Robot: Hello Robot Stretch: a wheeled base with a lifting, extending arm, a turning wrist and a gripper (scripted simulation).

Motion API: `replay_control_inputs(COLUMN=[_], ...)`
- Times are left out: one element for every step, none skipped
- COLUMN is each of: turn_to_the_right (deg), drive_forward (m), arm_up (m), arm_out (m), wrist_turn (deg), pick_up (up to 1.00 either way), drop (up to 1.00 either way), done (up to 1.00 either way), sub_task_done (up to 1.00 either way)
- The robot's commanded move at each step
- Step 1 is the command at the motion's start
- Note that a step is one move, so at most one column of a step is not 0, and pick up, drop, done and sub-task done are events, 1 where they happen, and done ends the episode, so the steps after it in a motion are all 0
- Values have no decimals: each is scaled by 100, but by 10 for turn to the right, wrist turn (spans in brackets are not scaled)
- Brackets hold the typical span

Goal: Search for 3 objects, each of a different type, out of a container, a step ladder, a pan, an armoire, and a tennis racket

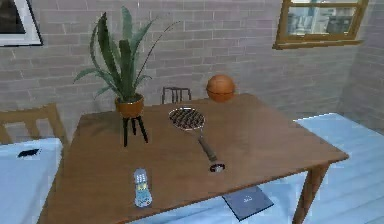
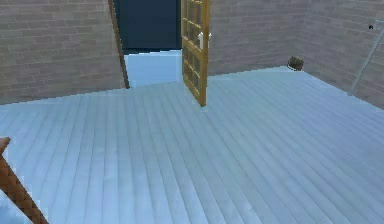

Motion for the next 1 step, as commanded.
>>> replay_control_inputs(turn_to_the_right=[0], drive_forward=[0], arm_up=[0], arm_out=[0], wrist_turn=[0], pick_up=[0], drop=[0], done=[0], sub_task_done=[100])
